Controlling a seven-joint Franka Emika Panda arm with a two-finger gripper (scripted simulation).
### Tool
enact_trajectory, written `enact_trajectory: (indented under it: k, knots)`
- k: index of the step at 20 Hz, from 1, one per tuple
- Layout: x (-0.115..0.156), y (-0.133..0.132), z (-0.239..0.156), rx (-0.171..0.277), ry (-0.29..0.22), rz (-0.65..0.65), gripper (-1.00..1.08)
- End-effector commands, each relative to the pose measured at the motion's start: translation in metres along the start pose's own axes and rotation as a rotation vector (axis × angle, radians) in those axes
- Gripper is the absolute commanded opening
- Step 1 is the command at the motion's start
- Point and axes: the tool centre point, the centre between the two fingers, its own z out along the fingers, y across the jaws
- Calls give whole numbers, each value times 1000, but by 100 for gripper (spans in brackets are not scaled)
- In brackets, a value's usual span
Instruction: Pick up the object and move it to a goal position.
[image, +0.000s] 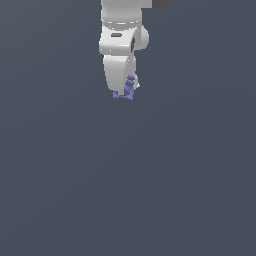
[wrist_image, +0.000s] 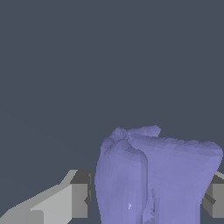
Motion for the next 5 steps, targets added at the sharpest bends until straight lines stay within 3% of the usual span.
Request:
enact_trajectory:
  k: [1,5]
  knots:
    - [1,1,-7,1,0,1,-100]
    - [2,1,-11,1,0,1,-100]
